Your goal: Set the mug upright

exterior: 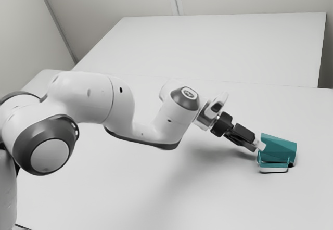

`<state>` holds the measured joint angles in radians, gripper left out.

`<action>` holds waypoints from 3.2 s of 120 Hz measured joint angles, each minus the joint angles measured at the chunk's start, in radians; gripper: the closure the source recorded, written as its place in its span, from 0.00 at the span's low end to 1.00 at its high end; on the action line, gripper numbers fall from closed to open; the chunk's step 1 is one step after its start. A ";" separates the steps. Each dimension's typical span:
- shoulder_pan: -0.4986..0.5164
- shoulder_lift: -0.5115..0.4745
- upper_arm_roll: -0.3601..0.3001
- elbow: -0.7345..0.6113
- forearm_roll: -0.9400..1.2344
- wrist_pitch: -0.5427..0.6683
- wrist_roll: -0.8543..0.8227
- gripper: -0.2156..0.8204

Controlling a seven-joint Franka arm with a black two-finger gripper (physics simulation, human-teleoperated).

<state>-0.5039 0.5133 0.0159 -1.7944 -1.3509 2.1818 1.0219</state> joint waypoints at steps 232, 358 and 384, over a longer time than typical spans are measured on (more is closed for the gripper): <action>0.005 -0.183 0.008 0.038 0.298 0.033 -0.003 0.97; 0.376 -0.578 -0.006 -0.268 1.194 -0.287 -0.497 0.97; 0.368 -0.654 -0.020 -0.392 1.303 -0.243 -0.585 0.97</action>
<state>-0.1356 -0.1402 -0.0041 -2.1865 -0.0478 1.9383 0.4370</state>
